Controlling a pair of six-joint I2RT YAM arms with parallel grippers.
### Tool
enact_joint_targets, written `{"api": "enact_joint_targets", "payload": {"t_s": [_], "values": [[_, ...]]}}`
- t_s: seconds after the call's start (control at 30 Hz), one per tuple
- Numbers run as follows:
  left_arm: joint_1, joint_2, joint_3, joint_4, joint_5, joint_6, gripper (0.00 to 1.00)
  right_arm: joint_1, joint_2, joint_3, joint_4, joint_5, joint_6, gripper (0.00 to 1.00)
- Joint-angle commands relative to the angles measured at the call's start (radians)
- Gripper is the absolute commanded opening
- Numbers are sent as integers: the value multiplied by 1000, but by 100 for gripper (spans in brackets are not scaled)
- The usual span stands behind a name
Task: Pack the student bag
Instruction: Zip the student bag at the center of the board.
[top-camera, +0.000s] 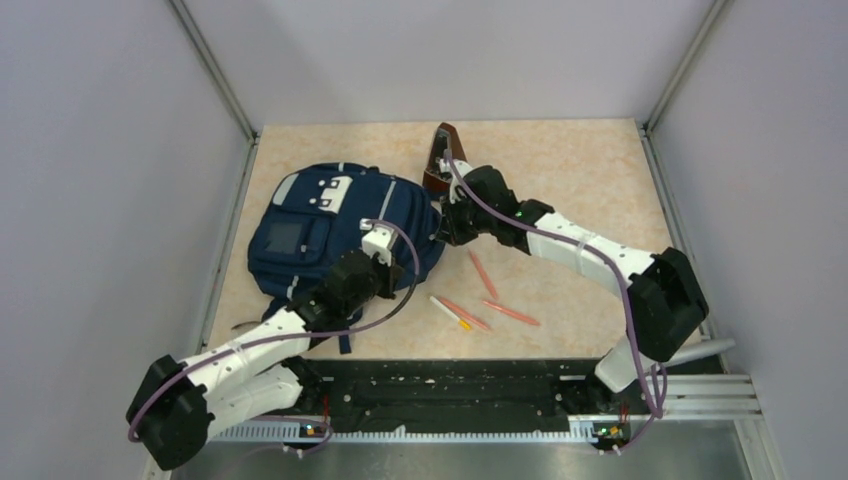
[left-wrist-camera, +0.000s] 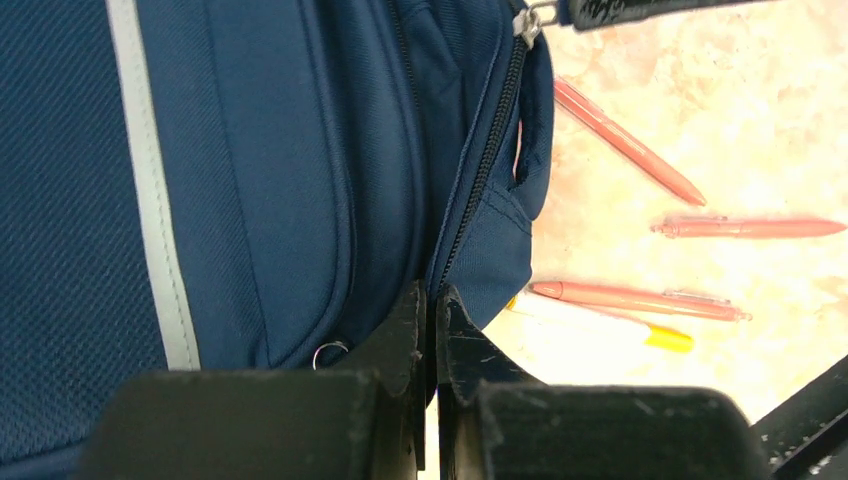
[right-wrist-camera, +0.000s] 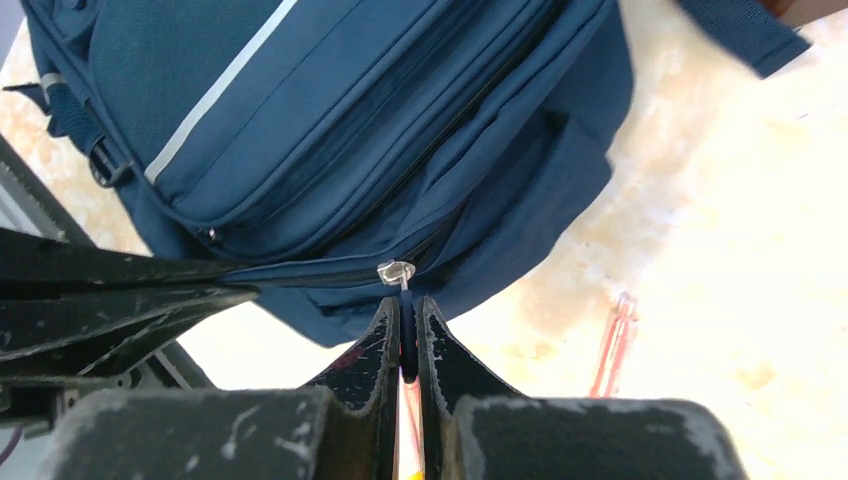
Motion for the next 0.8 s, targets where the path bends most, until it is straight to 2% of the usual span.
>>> {"api": "enact_joint_targets", "payload": {"t_s": [0.0, 0.33, 0.57, 0.7, 0.73, 0.77], "values": [[4, -93, 7, -168, -138, -147, 0, -67, 35, 113, -63, 179, -67, 0], [6, -312, 66, -469, -311, -295, 0, -106, 170, 212, -29, 189, -94, 0], [6, -451, 128, -686, -412, -434, 0, -106, 202, 189, 65, 211, -82, 0], [6, -512, 172, -747, -423, -433, 0, -105, 194, 160, 97, 125, -73, 0], [6, -522, 186, -749, -415, -416, 3, -103, 184, 148, 115, 95, -72, 0], [6, -530, 198, -746, -398, -396, 11, -98, 166, 131, 128, 73, -73, 0]]}}
